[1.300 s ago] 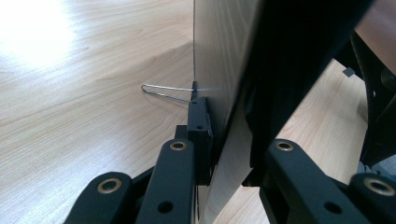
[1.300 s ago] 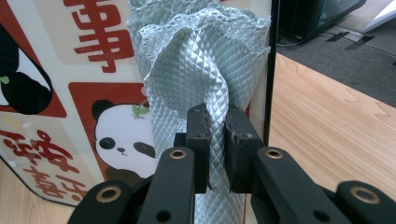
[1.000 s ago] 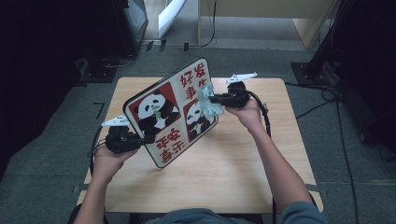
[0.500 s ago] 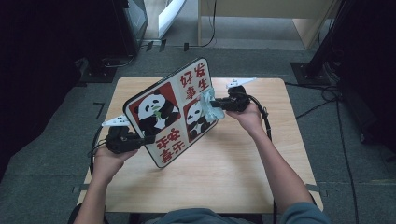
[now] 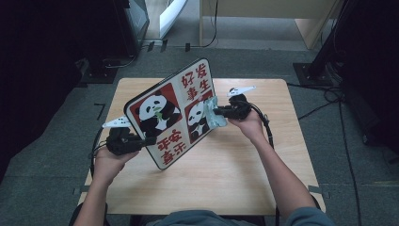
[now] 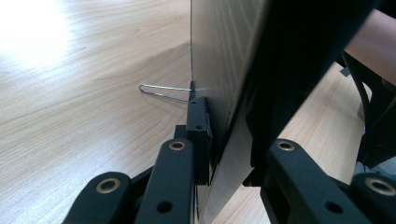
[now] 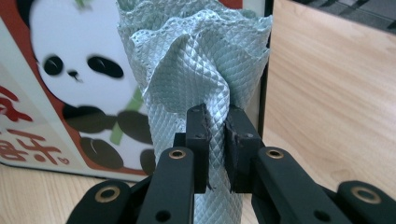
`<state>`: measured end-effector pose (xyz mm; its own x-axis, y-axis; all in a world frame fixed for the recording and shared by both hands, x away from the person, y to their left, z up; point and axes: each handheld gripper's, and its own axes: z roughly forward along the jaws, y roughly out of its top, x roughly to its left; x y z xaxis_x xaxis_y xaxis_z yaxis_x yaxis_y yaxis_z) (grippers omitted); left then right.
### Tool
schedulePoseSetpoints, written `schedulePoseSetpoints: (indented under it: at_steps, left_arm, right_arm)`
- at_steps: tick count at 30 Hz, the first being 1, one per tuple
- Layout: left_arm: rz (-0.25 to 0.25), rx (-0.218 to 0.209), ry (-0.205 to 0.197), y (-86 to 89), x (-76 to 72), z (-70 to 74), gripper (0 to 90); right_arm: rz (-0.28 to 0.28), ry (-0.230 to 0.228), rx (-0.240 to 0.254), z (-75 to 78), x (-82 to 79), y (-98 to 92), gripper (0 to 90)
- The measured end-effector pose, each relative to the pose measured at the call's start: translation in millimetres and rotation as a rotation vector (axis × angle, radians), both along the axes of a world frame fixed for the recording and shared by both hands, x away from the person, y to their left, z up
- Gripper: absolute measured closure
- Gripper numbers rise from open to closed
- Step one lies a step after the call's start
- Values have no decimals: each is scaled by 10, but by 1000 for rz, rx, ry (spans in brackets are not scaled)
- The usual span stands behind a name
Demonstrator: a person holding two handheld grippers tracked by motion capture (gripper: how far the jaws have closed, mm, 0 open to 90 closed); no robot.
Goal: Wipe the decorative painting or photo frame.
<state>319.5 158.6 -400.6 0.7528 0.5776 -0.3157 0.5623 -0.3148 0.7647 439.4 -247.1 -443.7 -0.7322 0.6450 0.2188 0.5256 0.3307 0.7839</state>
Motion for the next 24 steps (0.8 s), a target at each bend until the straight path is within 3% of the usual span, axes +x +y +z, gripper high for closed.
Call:
schedulePoseSetpoints:
  at_steps: [24]
  left_arm:
    - [-7, -4, 3, 4, 1, -1, 785]
  right_arm:
    - [-16, 69, -43, -386, -58, -15, 814]
